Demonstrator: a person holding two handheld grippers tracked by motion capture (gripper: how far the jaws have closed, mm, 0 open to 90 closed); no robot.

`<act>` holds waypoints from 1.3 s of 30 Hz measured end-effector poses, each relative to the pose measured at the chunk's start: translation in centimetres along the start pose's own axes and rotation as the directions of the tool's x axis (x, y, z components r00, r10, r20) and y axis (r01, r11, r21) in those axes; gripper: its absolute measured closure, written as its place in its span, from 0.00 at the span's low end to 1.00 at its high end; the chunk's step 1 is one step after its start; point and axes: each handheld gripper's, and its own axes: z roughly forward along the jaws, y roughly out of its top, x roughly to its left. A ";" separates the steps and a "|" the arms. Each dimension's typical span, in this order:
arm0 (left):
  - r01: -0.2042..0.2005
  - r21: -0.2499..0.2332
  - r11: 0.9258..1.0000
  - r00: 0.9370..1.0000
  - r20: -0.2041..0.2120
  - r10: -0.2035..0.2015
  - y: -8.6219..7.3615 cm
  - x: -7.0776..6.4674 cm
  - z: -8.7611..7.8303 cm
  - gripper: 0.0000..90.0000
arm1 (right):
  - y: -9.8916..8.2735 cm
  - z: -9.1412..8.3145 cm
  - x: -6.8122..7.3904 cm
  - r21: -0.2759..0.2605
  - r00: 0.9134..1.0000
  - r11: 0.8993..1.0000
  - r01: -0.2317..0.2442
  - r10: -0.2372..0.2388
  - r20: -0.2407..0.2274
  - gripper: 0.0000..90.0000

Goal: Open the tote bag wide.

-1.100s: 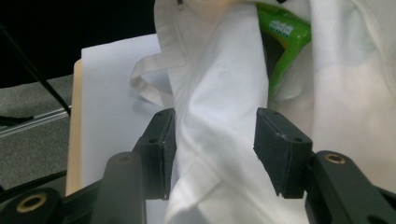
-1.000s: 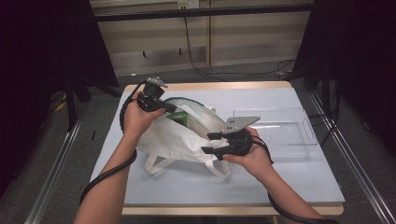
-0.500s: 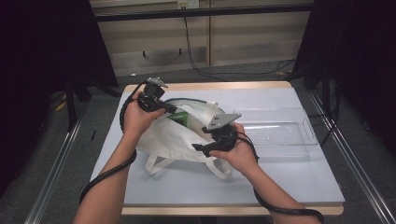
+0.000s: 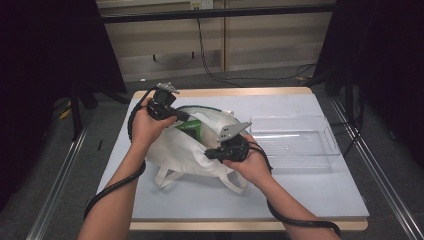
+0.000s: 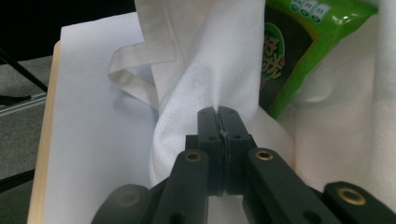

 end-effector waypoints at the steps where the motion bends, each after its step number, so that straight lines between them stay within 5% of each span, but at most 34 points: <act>1: 0.021 -0.013 1.000 1.000 0.004 -0.021 0.1 -0.2 0.1 0.99 | -0.1 -0.1 0.0 0.004 1.000 1.000 0.001 -0.001 -0.003 0.99; 25: -0.003 -0.044 0.999 0.997 -0.079 -0.001 1.4 0.9 0.4 0.99 | -0.3 -0.5 1.4 0.047 0.990 0.997 0.054 -0.048 -0.131 1.00; 39: 0.015 -0.029 0.999 0.998 -0.055 -0.017 0.3 1.6 1.4 0.99 | -1.1 -0.5 1.6 0.062 0.981 0.997 0.054 -0.041 -0.187 1.00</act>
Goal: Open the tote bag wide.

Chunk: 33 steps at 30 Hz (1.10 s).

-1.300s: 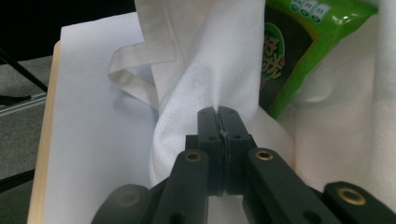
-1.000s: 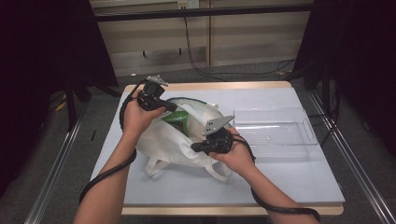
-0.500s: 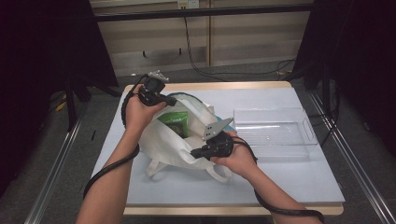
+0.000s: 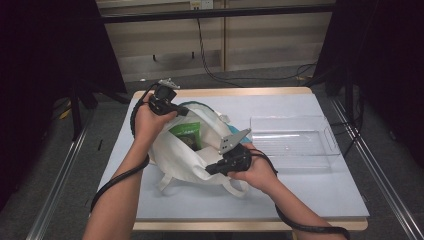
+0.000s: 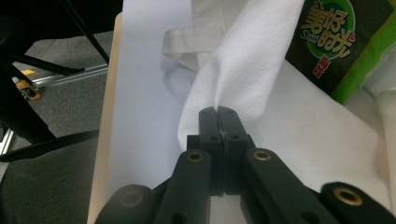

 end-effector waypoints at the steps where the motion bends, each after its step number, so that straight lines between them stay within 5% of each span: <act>1: 0.002 0.004 1.000 1.000 0.001 -0.002 -0.1 0.0 0.1 0.99 | 0.0 0.0 0.1 0.001 1.000 1.000 0.004 -0.004 0.000 1.00; 6: 0.005 0.002 1.000 1.000 0.005 -0.005 -0.7 0.1 0.4 0.99 | -0.2 0.0 0.3 0.007 1.000 1.000 0.013 -0.013 -0.007 1.00; 10: 0.003 -0.021 1.000 1.000 0.010 -0.002 -0.9 -0.1 -0.2 0.96 | -0.3 -0.2 0.1 -0.037 1.000 0.999 -0.012 0.013 0.020 1.00; 21: 0.003 -0.058 0.998 1.000 0.004 -0.003 -1.7 -0.7 -2.3 0.75 | -0.1 -0.5 -0.1 -0.093 0.997 0.995 -0.039 0.046 0.066 1.00; 25: -0.036 -0.032 0.999 0.999 -0.014 0.035 -2.4 -0.4 -3.1 0.71 | 0.1 -0.5 -0.1 -0.095 0.997 0.995 -0.035 0.042 0.071 1.00; 33: -0.042 -0.019 0.999 0.999 -0.035 0.042 -3.7 -0.2 -3.3 0.65 | 0.2 -0.5 0.0 -0.088 0.997 0.995 -0.037 0.043 0.069 1.00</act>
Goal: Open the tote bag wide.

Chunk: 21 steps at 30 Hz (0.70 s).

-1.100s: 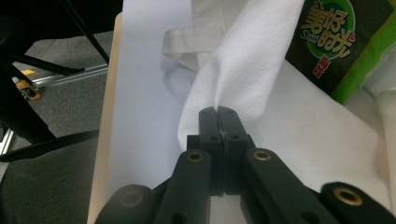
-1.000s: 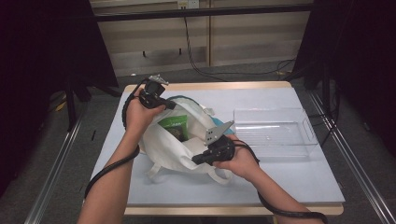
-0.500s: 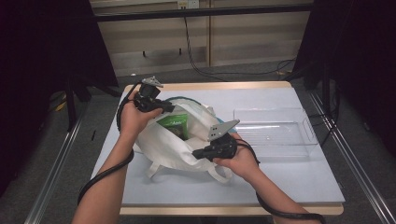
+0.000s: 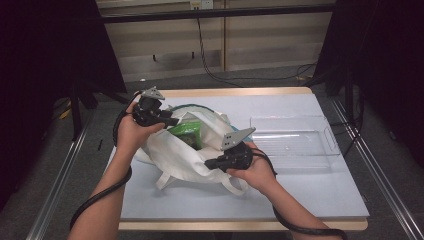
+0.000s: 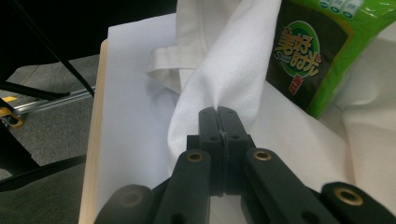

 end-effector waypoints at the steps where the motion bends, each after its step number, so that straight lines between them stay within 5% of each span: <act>1: -0.005 0.005 1.000 1.000 0.007 0.005 -0.2 0.0 0.1 0.65 | 0.0 0.0 0.0 -0.001 1.000 1.000 -0.003 0.003 -0.001 1.00; 4: 0.024 0.047 0.999 1.000 0.010 -0.024 -0.9 0.1 0.6 0.67 | 0.1 0.0 0.0 0.001 1.000 1.000 0.001 -0.001 0.001 1.00; 7: 0.047 0.026 0.999 0.998 0.028 -0.047 -1.4 0.4 0.7 0.68 | 0.1 0.1 0.1 -0.003 1.000 1.000 0.002 -0.002 0.001 1.00; 10: 0.059 0.035 0.998 0.996 0.060 -0.061 -1.5 0.5 0.7 0.80 | 0.1 0.1 0.1 0.000 1.000 1.000 0.005 -0.005 -0.003 1.00; 15: 0.060 0.080 0.995 0.996 0.058 -0.064 -1.3 0.4 0.9 0.97 | 0.0 0.1 0.1 0.006 1.000 1.000 -0.002 0.002 -0.009 1.00; 19: 0.074 0.047 0.996 0.997 0.030 -0.076 -1.2 0.0 0.9 0.99 | -0.1 0.1 0.2 0.002 1.000 1.000 0.001 -0.001 -0.014 1.00; 20: 0.026 0.075 0.997 0.999 0.036 -0.029 -1.0 0.4 0.6 0.99 | -0.1 0.1 0.2 0.001 1.000 1.000 0.004 -0.004 -0.013 1.00; 21: 0.050 0.050 0.998 0.998 0.029 -0.052 -1.0 0.3 0.6 0.99 | -0.1 0.0 0.2 0.003 1.000 1.000 0.004 -0.004 -0.014 1.00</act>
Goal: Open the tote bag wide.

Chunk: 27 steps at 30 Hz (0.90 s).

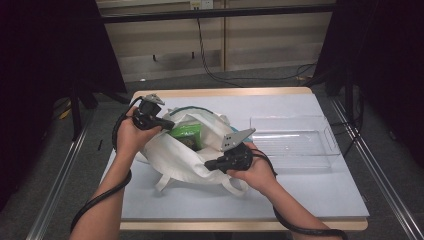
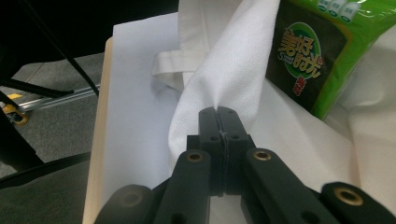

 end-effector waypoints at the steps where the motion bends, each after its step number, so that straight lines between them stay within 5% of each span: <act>1: 0.009 -0.004 1.000 1.000 -0.005 -0.009 0.1 0.1 -0.3 0.99 | 0.0 0.0 0.0 0.000 1.000 1.000 0.007 -0.007 -0.004 1.00; 10: 0.034 -0.044 0.998 0.997 -0.063 -0.037 0.4 1.1 -1.0 1.00 | -0.7 0.0 0.5 0.018 0.999 0.999 0.031 -0.031 -0.039 1.00; 18: 0.070 -0.031 0.997 0.996 -0.058 -0.071 -0.3 2.0 -0.7 1.00 | -1.1 0.4 0.7 0.050 0.996 0.998 0.048 -0.044 -0.071 1.00; 27: 0.065 -0.041 0.997 0.997 -0.040 -0.067 -0.7 1.8 -0.4 1.00 | -1.5 0.3 0.4 -0.009 1.000 1.000 0.007 -0.007 -0.019 0.98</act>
